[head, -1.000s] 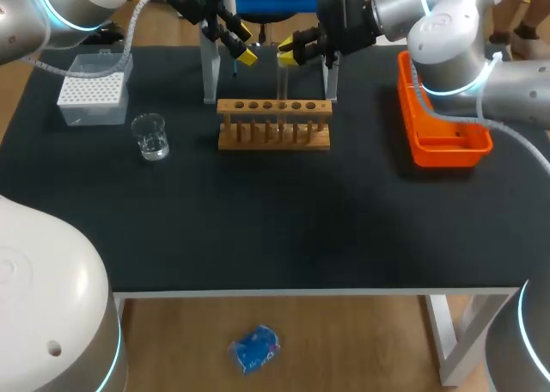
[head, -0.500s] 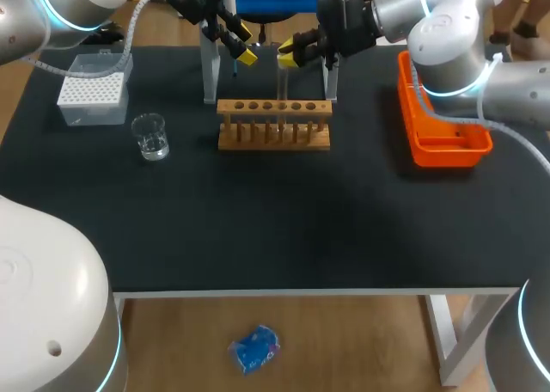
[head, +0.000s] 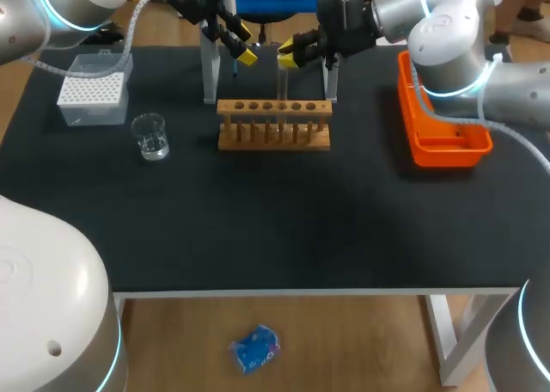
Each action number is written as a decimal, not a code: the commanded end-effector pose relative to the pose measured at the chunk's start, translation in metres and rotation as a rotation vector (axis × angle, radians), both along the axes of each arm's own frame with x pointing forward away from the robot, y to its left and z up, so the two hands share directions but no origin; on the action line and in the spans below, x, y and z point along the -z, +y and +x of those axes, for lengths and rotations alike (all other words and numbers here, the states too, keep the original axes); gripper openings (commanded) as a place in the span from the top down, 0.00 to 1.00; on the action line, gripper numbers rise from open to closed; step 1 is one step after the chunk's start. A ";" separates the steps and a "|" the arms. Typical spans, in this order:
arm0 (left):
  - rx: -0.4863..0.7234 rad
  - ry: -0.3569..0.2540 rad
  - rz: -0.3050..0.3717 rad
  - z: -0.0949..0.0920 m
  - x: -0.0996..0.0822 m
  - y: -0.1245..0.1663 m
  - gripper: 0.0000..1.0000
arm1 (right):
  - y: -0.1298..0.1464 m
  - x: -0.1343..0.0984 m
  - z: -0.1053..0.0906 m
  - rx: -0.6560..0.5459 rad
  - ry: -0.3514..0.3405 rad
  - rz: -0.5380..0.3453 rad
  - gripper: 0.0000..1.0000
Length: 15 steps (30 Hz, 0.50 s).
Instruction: Invert the test tube, pick up the pipette, mount the tip to pipette, aspirate from beaker and dispense into the tube, eject the tip, return the pipette, and cap with the stopper.
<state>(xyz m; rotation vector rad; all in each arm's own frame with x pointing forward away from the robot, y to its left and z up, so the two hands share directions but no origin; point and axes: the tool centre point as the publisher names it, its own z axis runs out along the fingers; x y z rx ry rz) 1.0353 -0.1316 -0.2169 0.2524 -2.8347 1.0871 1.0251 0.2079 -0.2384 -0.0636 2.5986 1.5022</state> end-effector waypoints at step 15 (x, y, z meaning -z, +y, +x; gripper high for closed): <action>0.002 0.004 0.004 0.001 -0.001 0.001 0.00 | 0.002 -0.018 -0.003 -0.014 -0.021 0.072 0.53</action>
